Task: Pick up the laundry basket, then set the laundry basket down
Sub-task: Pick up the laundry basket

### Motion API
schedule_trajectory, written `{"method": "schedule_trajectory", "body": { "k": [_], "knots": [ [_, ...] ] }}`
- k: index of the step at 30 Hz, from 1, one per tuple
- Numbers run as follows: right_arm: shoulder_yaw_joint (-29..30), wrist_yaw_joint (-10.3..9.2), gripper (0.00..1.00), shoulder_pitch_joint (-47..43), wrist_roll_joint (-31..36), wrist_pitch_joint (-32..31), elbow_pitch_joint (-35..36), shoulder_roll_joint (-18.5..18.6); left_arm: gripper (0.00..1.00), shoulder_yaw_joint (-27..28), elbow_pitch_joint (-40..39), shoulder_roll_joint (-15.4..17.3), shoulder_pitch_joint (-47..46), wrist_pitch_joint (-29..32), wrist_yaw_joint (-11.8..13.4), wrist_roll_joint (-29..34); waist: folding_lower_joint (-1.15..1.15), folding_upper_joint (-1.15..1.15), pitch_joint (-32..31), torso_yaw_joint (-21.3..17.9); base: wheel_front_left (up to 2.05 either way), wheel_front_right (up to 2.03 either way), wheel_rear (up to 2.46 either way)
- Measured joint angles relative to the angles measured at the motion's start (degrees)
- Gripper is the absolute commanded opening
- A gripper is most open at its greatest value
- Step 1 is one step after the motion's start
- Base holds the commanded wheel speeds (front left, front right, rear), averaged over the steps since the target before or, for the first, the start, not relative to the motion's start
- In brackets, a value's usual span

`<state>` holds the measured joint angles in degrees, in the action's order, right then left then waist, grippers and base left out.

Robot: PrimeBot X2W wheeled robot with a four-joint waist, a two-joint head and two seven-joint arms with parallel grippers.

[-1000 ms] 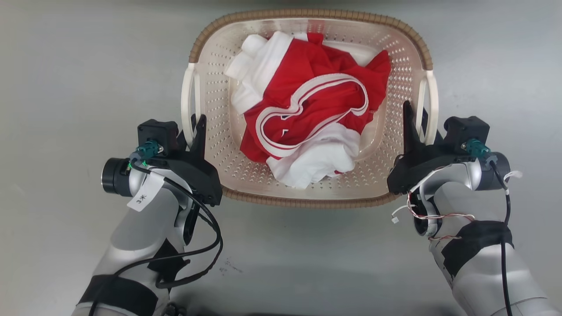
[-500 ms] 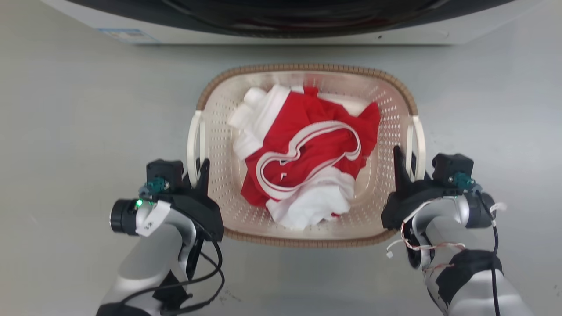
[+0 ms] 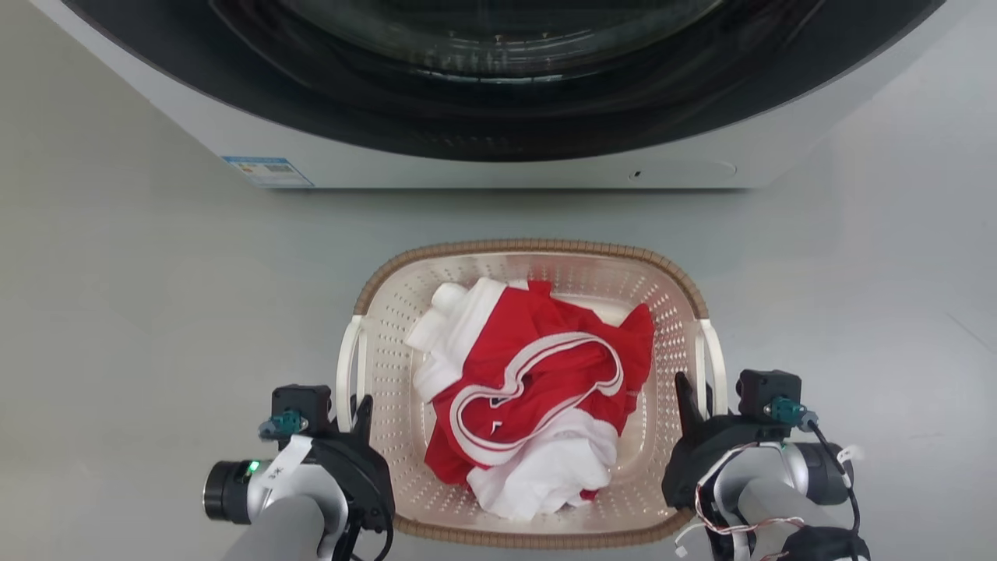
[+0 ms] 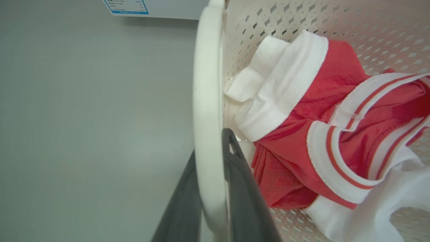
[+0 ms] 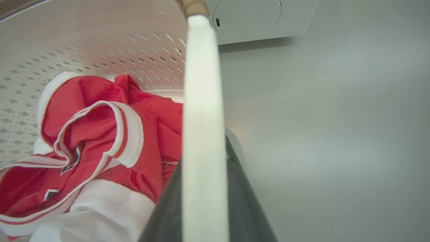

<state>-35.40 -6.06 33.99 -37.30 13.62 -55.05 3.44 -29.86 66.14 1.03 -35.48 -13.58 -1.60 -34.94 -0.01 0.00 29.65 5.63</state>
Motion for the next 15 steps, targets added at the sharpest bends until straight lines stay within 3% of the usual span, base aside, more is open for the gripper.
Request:
{"method": "schedule_trajectory", "body": {
  "k": [15],
  "knots": [
    [-8.51,-1.08,0.00,-9.65,-9.68,-5.23,-0.21,0.11,0.00,-5.06,1.02,0.77,10.45,5.25,-0.93,-3.72,0.00,0.00,-12.87,-0.72,0.00,0.00,0.00]
  ]
}}
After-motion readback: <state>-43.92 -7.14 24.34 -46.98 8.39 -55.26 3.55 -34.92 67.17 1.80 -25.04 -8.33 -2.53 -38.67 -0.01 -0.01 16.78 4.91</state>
